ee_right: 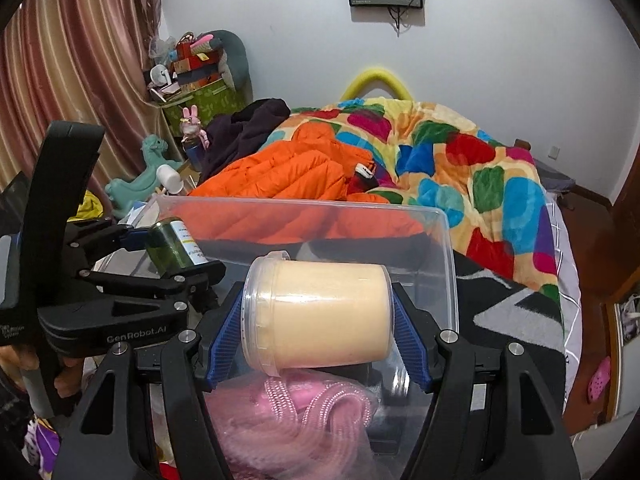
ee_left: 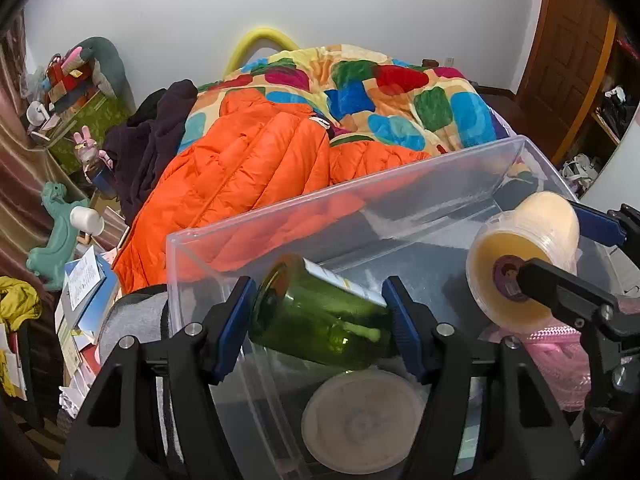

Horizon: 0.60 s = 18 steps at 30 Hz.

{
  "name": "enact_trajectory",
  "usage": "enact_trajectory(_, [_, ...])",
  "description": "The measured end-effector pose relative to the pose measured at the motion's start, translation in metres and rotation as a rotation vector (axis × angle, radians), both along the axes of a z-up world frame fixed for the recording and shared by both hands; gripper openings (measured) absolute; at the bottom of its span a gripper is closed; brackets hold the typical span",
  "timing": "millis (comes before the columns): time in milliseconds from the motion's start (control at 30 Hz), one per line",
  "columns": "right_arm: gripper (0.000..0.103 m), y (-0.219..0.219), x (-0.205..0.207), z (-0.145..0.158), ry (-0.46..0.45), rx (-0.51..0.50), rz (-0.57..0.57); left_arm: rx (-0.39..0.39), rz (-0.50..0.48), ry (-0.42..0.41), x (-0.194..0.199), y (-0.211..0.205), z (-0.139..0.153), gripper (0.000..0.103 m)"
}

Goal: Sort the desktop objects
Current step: 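Carry the green bottle and cream jar over the clear box with both grippers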

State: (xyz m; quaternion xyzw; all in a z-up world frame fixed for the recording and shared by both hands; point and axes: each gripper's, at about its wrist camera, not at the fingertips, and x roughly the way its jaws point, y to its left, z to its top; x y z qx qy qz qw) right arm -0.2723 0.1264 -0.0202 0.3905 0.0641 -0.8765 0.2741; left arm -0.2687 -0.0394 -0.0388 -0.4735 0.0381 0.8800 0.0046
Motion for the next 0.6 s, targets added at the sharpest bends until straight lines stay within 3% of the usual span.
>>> enact_trajectory(233, [0.068,-0.003,-0.004,-0.003,-0.036,0.035,0.045,-0.035,-0.024,-0.041,-0.003,0.007,-0.003,0.073])
enact_trajectory(600, [0.069,0.001,0.023,0.026,0.092,0.036,0.066,-0.03,-0.03,-0.024,0.002,0.006,0.008,0.074])
